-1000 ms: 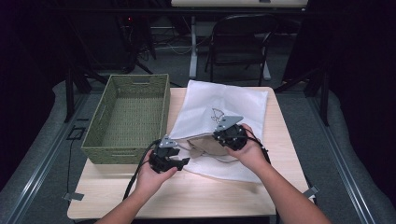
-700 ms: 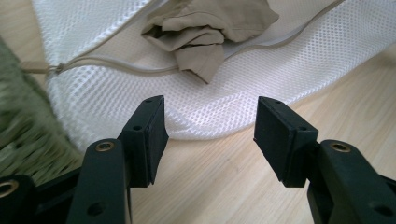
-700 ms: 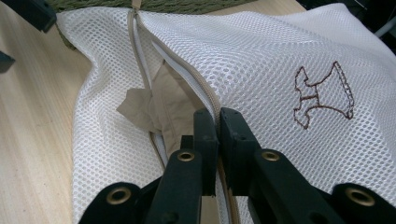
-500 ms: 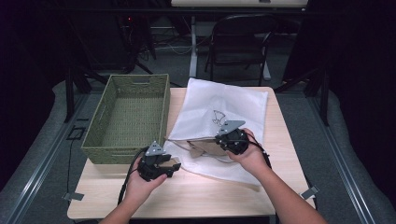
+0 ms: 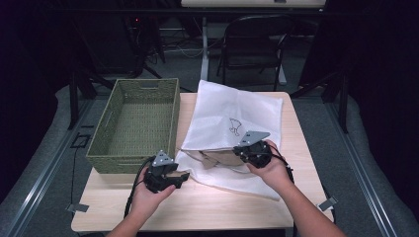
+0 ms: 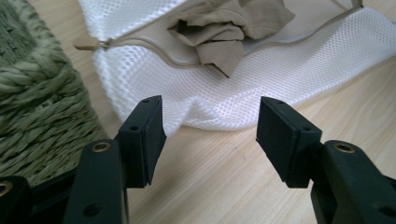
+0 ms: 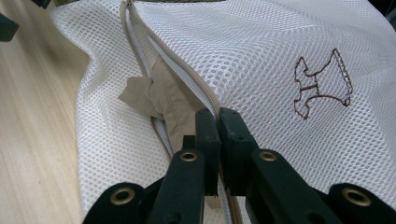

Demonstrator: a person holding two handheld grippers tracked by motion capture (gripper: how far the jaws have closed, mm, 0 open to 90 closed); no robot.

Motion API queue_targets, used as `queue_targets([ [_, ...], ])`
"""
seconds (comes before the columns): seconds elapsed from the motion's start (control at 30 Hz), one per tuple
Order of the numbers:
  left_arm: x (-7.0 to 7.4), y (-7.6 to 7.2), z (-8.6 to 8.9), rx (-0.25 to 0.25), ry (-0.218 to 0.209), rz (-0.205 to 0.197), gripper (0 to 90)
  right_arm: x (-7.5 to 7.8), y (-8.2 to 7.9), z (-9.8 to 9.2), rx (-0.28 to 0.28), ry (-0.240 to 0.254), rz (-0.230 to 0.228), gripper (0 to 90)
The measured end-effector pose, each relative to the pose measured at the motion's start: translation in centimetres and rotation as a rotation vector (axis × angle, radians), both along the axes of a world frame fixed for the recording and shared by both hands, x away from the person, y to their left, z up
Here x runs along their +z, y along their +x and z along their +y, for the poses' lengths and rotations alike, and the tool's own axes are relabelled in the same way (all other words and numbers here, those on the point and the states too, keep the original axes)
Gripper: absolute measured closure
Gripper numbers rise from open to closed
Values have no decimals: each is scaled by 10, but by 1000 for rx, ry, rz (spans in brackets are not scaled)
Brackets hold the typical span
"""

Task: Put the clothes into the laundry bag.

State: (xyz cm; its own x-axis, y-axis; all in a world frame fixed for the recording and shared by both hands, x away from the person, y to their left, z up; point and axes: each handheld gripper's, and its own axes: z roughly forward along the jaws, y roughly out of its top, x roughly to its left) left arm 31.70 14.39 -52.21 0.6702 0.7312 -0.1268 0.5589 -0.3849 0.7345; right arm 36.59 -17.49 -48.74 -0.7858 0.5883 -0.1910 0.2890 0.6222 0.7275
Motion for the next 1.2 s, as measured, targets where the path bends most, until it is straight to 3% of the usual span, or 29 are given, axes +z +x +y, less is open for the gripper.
queue_targets([
  [0.23, 3, -5, 6, 16, 7, 10, 383, -1, -20, -11, 6, 18, -17, 868],
  [0.27, 4, -6, 7, 13, 1, 33, 376, -1, -22, -12, 8, 18, -18, 868],
  [0.37, 2, -9, 8, 12, -3, 53, 352, -3, -31, -15, 11, 24, -22, 868],
  [0.63, -9, -16, 6, -1, 19, 78, 344, -7, -52, -12, 37, 13, -47, 868],
  [0.87, -17, -9, 6, 5, -33, 131, 345, -11, -60, -14, 33, 24, -51, 867],
  [0.97, -23, -6, 4, 9, -43, 151, 367, -12, -61, -14, 34, 30, -50, 865],
  [1.1, -32, -4, -2, -18, -7, 162, 433, -14, -61, -14, 31, 38, -44, 860],
  [1.2, -34, -1, -5, -29, -14, 172, 475, -16, -61, -14, 31, 42, -43, 860],
])
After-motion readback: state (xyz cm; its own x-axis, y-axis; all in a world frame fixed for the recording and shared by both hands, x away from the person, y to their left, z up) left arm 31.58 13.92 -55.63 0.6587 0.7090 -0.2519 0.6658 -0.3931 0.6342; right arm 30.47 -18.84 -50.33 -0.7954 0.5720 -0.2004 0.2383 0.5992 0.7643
